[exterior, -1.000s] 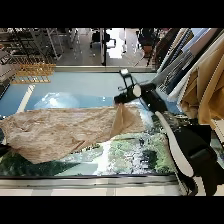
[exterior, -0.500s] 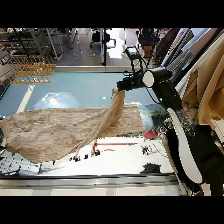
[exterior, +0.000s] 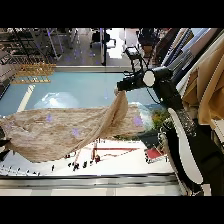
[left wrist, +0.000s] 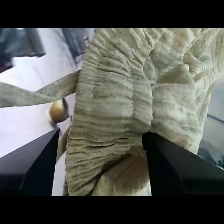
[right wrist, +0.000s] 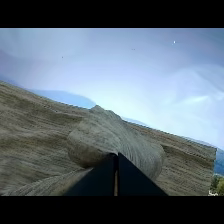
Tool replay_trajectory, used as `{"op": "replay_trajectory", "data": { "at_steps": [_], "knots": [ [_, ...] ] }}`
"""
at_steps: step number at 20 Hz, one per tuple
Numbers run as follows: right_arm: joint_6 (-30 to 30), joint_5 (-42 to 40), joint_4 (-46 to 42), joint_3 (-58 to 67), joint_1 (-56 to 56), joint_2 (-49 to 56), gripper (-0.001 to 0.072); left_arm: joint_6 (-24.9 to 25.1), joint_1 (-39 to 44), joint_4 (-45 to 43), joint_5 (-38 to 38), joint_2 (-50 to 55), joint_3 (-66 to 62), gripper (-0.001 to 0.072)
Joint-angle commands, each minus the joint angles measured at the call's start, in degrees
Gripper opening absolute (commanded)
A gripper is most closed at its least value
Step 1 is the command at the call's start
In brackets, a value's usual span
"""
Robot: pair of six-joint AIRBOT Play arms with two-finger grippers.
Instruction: Fold the clothes and pants, and hang the long-sleeved shirts on hangers.
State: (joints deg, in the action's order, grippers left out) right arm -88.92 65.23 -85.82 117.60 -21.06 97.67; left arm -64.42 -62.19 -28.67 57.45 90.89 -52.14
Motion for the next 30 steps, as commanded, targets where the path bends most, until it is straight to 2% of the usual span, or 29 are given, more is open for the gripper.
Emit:
{"op": "replay_trajectory", "data": {
  "at_steps": [1,2,3,6,9,13,15,18,19,21,22,23,24,27,30],
  "knots": [
    [0.1,1.6,0.1,0.1,-0.1,0.0,0.0012,1.2,3.3,7.3,-1.6,2.8,0.1,0.0318],
    [0.1,2.1,0.0,0.1,-0.1,-0.1,0.0012,3.4,3.9,11.0,-1.6,3.0,0.1,0.006],
    [0.1,2.6,0.0,0.1,-0.1,-0.1,0.0012,5.2,4.2,15.4,-1.4,2.8,0.1,0.0011],
    [0.2,3.3,-1.4,0.1,0.0,-0.2,0.0012,8.5,2.0,30.1,3.3,1.5,-0.5,0.0008],
    [0.2,1.0,-2.9,0.1,1.4,-1.1,0.0011,7.4,-2.9,30.4,9.5,1.3,-7.5,0.0006],
    [-0.6,-1.0,-2.9,0.1,6.1,-5.4,0.0011,2.6,-7.3,16.7,12.7,1.3,-21.9,0.0005],
    [0.1,6.6,-2.8,0.0,8.2,-7.5,0.0011,1.4,-7.7,5.9,14.1,1.3,-27.1,0.0006],
    [2.6,25.2,-3.0,-2.2,8.9,-8.0,0.0011,1.4,-7.0,-8.4,16.2,1.8,-28.2,0.0007],
    [2.8,29.9,-3.0,-5.0,8.9,-8.0,0.0011,1.4,-6.9,-11.8,17.0,2.4,-28.2,0.0007],
    [2.7,32.8,-2.8,-12.0,8.8,-8.0,0.0011,2.8,-6.7,-13.7,18.1,3.8,-28.2,0.0009],
    [2.6,32.0,-2.7,-15.1,8.7,-8.0,0.0011,5.2,-6.4,-13.8,18.6,4.5,-28.2,0.0103],
    [2.5,29.7,-2.6,-18.0,8.7,-8.0,0.0011,8.2,-6.0,-13.8,18.7,4.7,-28.1,0.046],
    [2.4,27.6,-2.4,-19.9,8.6,-8.0,0.0011,9.3,-5.4,-13.9,18.7,4.9,-28.1,0.0621],
    [2.4,24.3,-1.2,-21.5,8.6,-8.0,0.0012,12.7,-4.2,-18.6,19.8,4.9,-28.1,0.0619],
    [2.4,23.6,-1.4,-21.5,8.6,-8.0,0.0012,10.7,-4.1,-23.2,22.2,4.9,-27.7,0.0613]
  ]
}}
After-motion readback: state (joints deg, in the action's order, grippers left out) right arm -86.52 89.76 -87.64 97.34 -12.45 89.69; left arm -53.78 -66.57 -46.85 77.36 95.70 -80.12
